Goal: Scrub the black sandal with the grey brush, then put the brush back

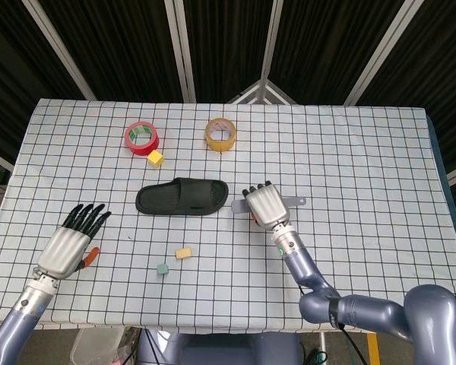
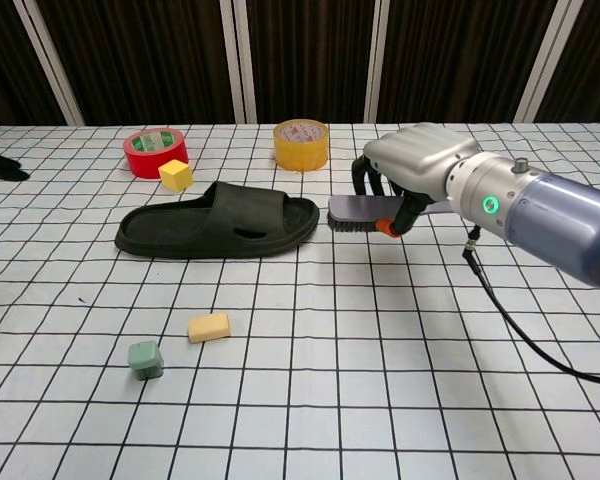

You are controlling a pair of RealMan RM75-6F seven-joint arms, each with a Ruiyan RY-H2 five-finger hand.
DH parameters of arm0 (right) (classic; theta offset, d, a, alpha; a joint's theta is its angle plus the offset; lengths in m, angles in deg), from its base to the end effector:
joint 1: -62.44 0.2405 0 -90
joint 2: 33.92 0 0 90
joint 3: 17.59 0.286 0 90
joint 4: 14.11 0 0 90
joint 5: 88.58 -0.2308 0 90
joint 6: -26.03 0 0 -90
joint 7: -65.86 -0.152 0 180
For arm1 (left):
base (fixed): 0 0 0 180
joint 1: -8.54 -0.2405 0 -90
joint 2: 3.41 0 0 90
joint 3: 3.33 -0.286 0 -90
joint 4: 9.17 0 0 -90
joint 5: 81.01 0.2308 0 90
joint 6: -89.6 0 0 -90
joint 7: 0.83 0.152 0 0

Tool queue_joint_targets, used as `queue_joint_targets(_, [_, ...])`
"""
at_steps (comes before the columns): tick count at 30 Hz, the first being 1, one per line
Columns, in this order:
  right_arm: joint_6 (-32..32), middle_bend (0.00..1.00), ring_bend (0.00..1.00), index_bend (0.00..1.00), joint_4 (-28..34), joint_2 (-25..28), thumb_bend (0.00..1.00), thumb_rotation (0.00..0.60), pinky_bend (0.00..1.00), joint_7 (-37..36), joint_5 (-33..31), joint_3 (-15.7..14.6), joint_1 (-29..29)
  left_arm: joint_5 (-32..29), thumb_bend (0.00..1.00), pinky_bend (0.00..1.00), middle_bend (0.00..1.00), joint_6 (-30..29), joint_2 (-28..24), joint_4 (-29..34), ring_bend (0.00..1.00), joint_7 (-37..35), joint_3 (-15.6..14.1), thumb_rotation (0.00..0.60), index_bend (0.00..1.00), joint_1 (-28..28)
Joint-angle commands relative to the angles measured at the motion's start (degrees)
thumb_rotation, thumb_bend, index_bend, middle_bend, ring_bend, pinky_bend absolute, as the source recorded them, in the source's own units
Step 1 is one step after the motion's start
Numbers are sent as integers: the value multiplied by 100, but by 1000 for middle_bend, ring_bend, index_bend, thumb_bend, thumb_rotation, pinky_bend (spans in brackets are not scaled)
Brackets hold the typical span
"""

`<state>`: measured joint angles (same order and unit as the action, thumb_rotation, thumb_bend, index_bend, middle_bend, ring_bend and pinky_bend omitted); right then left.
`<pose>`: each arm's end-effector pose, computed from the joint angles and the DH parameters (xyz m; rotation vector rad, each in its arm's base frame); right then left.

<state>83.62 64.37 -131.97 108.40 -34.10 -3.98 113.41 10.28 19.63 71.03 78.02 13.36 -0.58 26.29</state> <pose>-0.1079 -0.4031 -0.0743 1.8891 -0.6398 0.7941 -0.2950 0.2584 0.0547 -1.8120 -0.7196 -0.8290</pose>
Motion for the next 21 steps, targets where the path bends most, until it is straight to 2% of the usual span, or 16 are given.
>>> queue_joint_targets(1, [-140, 621, 468, 751, 23, -18, 497, 600, 399, 95, -106, 137, 175, -414, 534, 16, 0, 602, 32, 55, 0, 61, 318, 589, 0, 461])
queue_joint_targets(5, [-302, 621, 469, 752, -138, -122, 497, 600, 399, 82, -32, 260, 436, -992, 535, 16, 0, 1357, 181, -84, 0, 346, 589, 589, 0, 936])
queue_joint_targets(9, [-564, 621, 469, 751, -254, -290, 497, 600, 399, -58, -239, 494, 701, -1406, 539, 16, 0, 1934, 430, -334, 0, 590, 778, 590, 0, 1395])
queue_joint_targets(14, [-727, 621, 469, 752, -460, -436, 497, 600, 399, -56, -408, 702, 1024, -1808, 548, 16, 0, 2416, 727, -680, 0, 748, 850, 589, 0, 1780])
queue_joint_targets(21, [-819, 621, 469, 752, -569, -541, 498, 600, 399, -171, -503, 861, 1280, -2065, 567, 16, 2, 2886, 971, -1061, 0, 560, 844, 574, 0, 2107])
